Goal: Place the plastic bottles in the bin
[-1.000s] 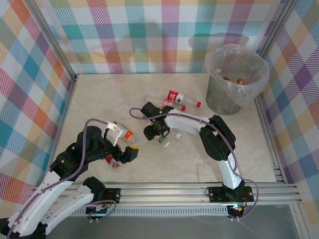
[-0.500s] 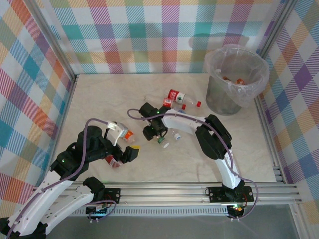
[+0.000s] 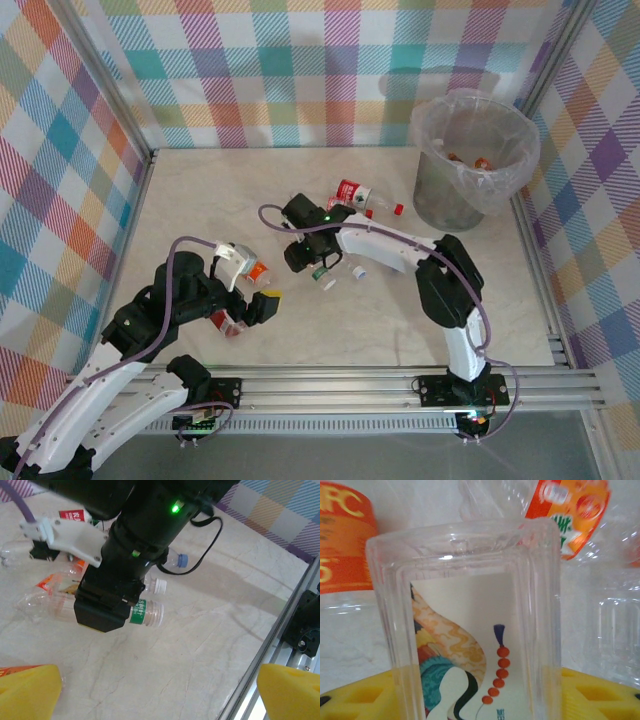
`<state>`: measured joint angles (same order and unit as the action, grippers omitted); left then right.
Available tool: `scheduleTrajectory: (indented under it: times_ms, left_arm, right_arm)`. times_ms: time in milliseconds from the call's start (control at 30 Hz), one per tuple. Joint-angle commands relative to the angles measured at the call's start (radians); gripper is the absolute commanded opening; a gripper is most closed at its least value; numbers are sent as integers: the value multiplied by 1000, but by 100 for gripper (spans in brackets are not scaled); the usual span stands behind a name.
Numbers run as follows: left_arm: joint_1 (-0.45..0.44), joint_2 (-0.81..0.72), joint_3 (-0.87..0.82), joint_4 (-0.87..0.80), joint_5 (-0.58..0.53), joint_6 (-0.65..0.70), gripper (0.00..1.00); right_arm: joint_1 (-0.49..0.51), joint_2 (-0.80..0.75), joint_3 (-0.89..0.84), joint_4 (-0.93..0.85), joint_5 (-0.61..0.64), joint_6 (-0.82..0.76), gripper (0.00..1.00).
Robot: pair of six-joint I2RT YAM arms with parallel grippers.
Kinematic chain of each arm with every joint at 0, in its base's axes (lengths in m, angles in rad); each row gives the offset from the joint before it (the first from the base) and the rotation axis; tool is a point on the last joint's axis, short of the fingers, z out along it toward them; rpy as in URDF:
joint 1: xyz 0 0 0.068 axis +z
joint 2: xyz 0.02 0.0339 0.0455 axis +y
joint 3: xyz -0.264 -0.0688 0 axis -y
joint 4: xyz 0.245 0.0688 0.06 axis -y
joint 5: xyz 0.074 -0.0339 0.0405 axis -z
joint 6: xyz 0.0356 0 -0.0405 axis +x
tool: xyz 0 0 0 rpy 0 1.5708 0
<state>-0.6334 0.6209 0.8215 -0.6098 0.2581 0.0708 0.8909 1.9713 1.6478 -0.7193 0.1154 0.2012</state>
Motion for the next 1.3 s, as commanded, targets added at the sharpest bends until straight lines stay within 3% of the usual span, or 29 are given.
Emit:
scheduleTrajectory:
  times_ms: [0, 367, 667, 933, 1267]
  left_arm:
    - [-11, 25, 34, 70, 32, -7, 100]
    - [-11, 193, 101, 341, 120, -60, 100]
    - [-11, 305, 129, 608, 111, -124, 100]
    - [-12, 459, 235, 641, 324, -137, 100]
    - [-27, 512, 240, 683, 459, -159, 100]
  right_arm:
    - [-8, -69, 23, -26, -10, 13, 61]
    - [-78, -227, 61, -73, 34, -23, 61]
    - [-186, -359, 120, -112, 63, -58, 62]
    - [-305, -429, 208, -107, 110, -99, 61]
    - [-500, -404, 375, -97, 241, -138, 62]
